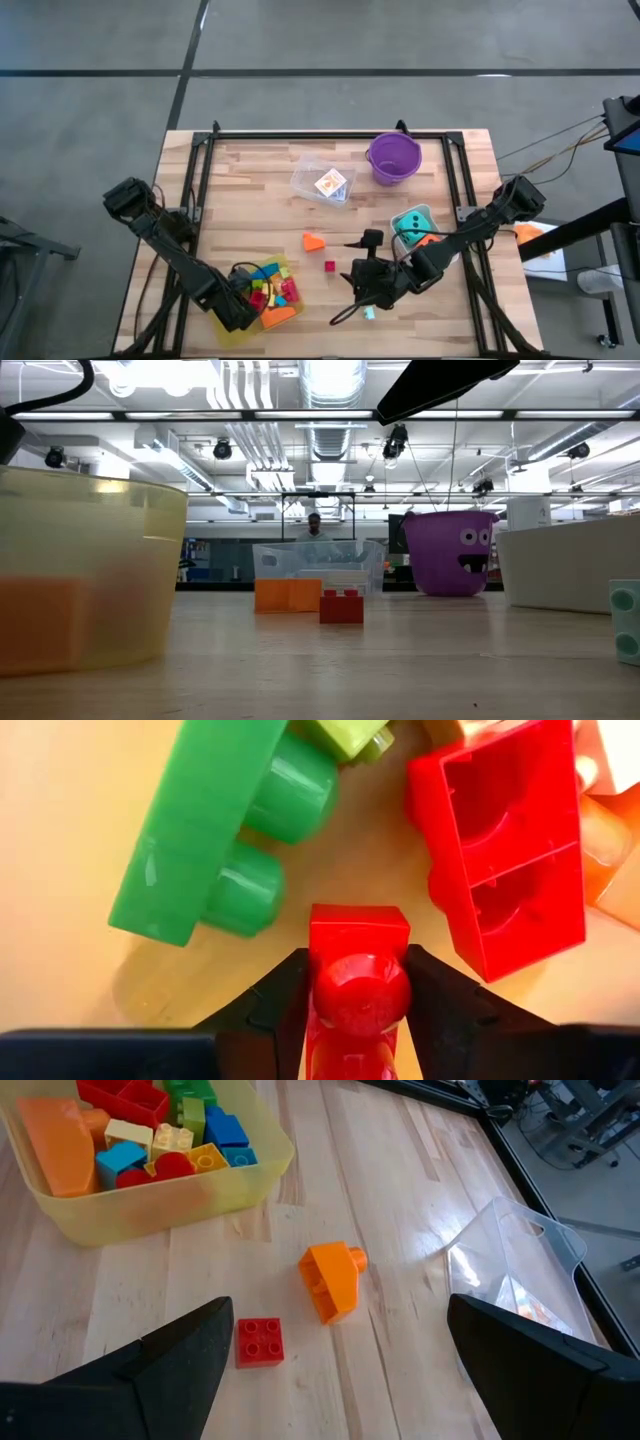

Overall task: Pick & Place Toys
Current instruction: Put the red game piece into the yellow bin, then put the white game piece into the yellow bin

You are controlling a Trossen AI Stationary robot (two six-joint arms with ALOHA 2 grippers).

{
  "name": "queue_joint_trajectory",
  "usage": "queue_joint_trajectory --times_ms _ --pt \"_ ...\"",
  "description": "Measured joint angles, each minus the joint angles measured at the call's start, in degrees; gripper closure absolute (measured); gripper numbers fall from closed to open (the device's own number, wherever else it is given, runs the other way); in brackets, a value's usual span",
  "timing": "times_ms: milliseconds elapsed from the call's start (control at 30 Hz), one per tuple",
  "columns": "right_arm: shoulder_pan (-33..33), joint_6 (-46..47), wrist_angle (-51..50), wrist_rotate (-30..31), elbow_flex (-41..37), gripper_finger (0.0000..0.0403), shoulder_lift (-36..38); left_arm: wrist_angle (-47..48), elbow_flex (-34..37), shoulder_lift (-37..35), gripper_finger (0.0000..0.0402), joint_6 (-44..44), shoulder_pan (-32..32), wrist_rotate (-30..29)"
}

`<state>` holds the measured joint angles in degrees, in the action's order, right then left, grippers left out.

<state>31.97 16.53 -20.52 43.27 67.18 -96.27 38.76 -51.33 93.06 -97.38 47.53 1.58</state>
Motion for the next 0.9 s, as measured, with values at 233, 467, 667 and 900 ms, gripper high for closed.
queue_joint_trajectory --times_ms 233,467,667,900 --pt "0.0 0.0 -0.02 0.0 0.0 0.004 0.0 0.0 0.02 0.0 0.0221 -0.44 -0.43 0.0" --pt "0.0 0.0 -0.01 0.0 0.0 0.004 0.0 0.1 -0.02 -0.02 0.0181 -1.23 -0.89 0.51" --pt "0.0 -0.02 0.01 0.0 0.0 0.004 0.0 -0.13 -0.64 -0.18 0.0171 -0.61 -1.37 4.48" --pt "-0.67 0.36 0.04 0.0 0.0 0.004 0.0 -0.39 -2.74 -3.65 0.0171 1.61 -1.46 5.66"
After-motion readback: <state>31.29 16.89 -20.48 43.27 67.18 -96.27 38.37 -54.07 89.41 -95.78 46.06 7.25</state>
